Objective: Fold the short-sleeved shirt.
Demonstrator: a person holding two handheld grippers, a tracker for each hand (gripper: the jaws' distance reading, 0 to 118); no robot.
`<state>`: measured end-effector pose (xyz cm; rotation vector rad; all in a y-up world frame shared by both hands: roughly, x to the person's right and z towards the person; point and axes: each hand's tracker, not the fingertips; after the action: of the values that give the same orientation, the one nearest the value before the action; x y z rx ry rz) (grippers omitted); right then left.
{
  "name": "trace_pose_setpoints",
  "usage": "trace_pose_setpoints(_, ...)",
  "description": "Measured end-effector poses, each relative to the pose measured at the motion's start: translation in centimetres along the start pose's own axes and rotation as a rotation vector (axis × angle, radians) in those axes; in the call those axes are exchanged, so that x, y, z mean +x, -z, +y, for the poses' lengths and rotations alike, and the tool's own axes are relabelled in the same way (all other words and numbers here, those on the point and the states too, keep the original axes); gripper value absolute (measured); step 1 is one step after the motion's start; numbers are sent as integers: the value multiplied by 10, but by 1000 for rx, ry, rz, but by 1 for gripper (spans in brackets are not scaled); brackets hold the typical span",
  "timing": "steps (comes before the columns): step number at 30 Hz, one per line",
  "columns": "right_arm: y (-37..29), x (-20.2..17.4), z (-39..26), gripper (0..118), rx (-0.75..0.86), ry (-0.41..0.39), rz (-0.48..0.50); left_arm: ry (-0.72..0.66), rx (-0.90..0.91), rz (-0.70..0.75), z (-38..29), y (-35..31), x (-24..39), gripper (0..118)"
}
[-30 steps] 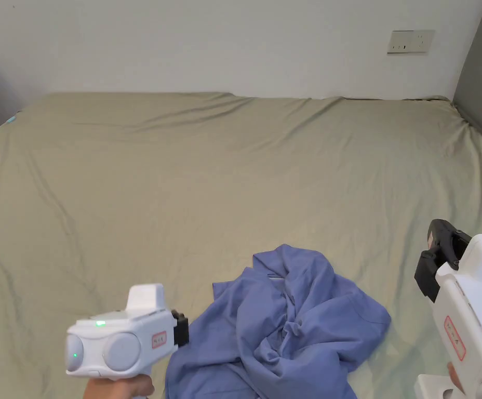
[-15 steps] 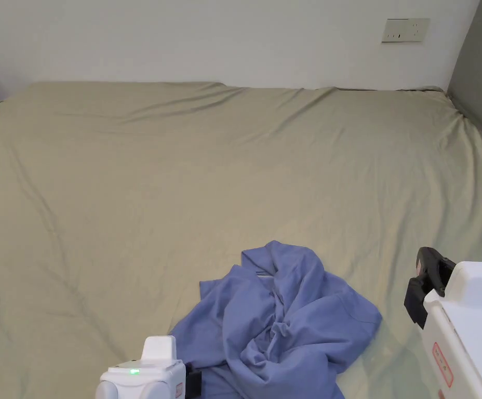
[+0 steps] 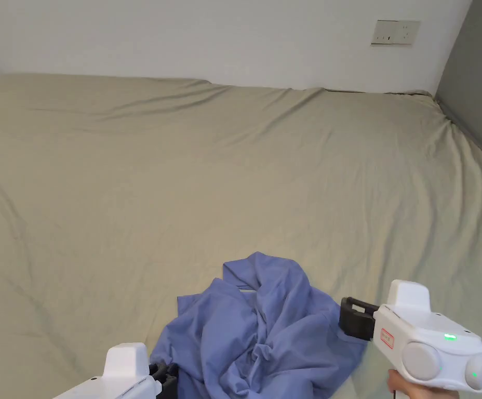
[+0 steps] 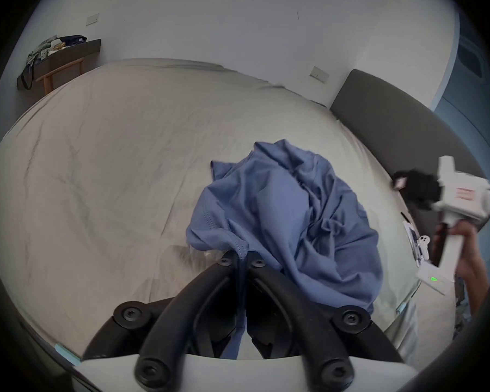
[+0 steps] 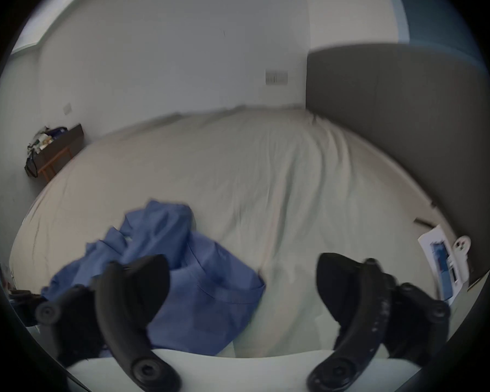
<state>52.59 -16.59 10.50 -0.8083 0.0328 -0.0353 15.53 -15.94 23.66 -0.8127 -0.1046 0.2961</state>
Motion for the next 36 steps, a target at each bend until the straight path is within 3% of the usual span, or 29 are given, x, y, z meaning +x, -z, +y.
trace_pose_setpoints(3,48,0,-7,96,-142,-5,-13,27,11,-1,3,2,0,4)
trace_pose_setpoints(5,69,-6,-15,76,-245,-22,-24,35,9,-7,4,3,-1,4)
trace_pose_setpoints(6,76,-7,-18,75,-295,-25,-14,38,6,-7,5,5,-1,4)
trace_pose_setpoints(7,78,-10,-22,67,-297,-22,1,42,0,-4,5,6,-1,4)
trace_pose_setpoints(8,73,-8,-22,67,-192,-31,-33,44,-5,-2,6,6,-2,4)
trace_pose_setpoints(9,72,-10,-19,63,-213,-46,-6,42,-6,-3,7,6,-4,4)
trace_pose_setpoints(10,71,-13,-16,45,-234,-68,22,38,-8,-7,7,7,-5,4)
trace_pose_setpoints(11,68,-16,-14,34,-227,-112,-25,33,-11,-9,8,8,-6,4)
trace_pose_setpoints(12,63,-18,-13,13,-219,-153,-12,29,-13,-12,8,9,-7,4)
trace_pose_setpoints(13,58,-19,-12,10,-208,-165,4,27,-10,-13,9,8,-8,4)
trace_pose_setpoints(22,-63,-8,58,10,136,-158,49,-37,117,-50,68,-21,-20,4)
trace_pose_setpoints(27,-135,1,135,10,346,-189,13,2,294,-25,164,-57,-33,4)
trace_pose_setpoints(30,-164,9,187,10,451,-220,-42,96,395,62,227,-77,-33,4)
trace_pose_setpoints(32,-180,14,221,10,513,-205,-50,151,452,128,271,-90,-31,4)
trace_pose_setpoints(36,-194,26,285,10,571,-133,-49,119,515,175,355,-107,-32,4)
